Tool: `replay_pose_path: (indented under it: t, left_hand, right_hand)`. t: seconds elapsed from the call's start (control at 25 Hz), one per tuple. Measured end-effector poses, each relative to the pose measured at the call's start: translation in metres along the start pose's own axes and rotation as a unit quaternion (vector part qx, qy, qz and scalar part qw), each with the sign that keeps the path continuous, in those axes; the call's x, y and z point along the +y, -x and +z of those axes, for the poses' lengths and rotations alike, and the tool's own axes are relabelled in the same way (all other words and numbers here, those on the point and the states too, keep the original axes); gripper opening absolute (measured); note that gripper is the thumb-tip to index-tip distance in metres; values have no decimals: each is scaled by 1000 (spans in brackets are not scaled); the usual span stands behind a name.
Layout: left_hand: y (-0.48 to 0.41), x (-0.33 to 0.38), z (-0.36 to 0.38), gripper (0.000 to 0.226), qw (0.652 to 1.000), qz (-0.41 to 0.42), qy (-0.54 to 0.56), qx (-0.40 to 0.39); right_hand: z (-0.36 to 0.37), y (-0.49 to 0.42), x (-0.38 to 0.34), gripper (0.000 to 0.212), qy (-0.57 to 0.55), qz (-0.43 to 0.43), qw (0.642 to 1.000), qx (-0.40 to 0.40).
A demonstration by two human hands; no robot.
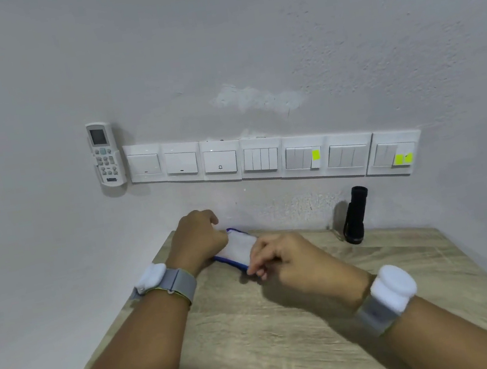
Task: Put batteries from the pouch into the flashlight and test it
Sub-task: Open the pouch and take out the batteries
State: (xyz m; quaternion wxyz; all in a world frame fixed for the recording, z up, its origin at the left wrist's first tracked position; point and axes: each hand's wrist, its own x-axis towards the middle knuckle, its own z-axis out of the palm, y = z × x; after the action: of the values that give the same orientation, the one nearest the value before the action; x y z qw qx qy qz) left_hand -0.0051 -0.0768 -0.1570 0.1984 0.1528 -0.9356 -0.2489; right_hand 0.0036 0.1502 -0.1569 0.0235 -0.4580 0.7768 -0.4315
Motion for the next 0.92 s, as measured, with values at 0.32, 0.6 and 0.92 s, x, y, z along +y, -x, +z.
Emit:
replay_pose_path:
  t: [0.32,0.6,0.92]
  left_hand:
    - [6,14,6,14,993,59,99,17]
    - [5,14,11,14,991,83,102,-10]
    - [9,20,14,14,988,113,100,-18]
  right_hand:
    - [26,27,16,51,261,-109,955,-91]
    - [18,48,11,65,202,-83,965,-144]
    - [20,50,11,68,196,-78,967,-144]
